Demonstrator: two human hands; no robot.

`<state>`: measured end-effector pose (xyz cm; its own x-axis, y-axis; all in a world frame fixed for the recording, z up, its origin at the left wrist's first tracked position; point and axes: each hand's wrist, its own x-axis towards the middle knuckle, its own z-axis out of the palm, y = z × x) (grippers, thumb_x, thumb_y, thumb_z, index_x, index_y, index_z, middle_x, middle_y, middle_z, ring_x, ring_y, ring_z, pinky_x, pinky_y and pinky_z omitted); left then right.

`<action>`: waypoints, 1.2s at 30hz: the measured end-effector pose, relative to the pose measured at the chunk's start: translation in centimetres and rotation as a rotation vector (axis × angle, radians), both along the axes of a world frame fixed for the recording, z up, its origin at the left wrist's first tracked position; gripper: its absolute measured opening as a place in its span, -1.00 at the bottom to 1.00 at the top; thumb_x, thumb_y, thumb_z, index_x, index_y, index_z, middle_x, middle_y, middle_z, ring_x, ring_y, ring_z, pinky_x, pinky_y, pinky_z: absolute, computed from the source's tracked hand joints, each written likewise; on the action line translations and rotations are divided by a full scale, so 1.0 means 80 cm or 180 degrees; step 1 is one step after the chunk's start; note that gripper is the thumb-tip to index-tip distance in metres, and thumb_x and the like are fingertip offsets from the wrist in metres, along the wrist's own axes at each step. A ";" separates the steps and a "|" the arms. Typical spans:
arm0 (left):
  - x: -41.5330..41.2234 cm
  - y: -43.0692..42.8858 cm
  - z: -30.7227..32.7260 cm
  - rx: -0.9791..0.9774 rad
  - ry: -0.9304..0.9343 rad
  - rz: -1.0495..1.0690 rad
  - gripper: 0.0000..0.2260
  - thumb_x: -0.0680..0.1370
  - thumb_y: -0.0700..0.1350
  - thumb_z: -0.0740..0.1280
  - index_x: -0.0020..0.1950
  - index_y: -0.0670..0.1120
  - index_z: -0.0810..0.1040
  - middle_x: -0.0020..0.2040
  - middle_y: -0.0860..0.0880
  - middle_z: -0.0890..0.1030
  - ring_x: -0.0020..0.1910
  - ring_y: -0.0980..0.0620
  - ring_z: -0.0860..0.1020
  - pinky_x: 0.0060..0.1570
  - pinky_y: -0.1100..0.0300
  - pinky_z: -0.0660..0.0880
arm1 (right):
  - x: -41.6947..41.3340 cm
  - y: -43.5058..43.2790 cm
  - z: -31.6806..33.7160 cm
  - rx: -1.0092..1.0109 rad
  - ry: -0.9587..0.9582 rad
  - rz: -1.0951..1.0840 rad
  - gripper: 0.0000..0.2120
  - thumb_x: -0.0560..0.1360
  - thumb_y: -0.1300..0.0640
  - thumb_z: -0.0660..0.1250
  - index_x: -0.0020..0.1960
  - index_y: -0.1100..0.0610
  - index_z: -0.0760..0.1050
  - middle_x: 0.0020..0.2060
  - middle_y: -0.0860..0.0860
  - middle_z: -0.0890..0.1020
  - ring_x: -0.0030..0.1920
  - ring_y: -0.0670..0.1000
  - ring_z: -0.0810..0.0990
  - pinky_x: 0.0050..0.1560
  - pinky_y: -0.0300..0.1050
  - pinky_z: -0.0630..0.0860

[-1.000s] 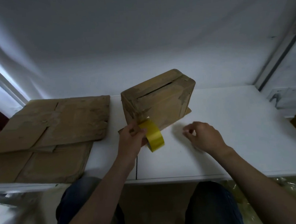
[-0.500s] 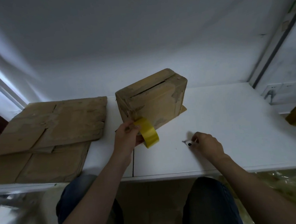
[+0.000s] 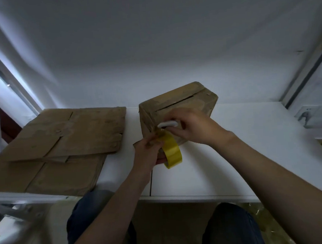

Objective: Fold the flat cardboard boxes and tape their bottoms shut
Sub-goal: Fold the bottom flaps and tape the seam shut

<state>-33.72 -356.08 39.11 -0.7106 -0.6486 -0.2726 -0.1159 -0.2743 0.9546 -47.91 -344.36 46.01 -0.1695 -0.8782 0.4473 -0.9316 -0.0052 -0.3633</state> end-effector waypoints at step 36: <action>0.003 -0.010 0.003 0.0331 -0.0171 -0.0029 -0.75 0.58 -0.10 0.40 0.25 -0.06 0.57 0.16 -0.18 0.63 0.05 -0.23 0.67 -0.14 0.05 0.67 | -0.029 -0.048 0.015 0.1498 0.0373 0.0134 -0.78 0.40 0.16 0.50 -0.27 -0.02 0.46 -0.34 -0.14 0.52 -0.35 -0.15 0.43 -0.37 -0.35 0.25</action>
<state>-33.45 -356.88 39.34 -0.6989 -0.6085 -0.3758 -0.1690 -0.3701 0.9135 -50.25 -348.23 47.19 -0.1019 -0.9947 0.0138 -0.9689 0.0961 -0.2280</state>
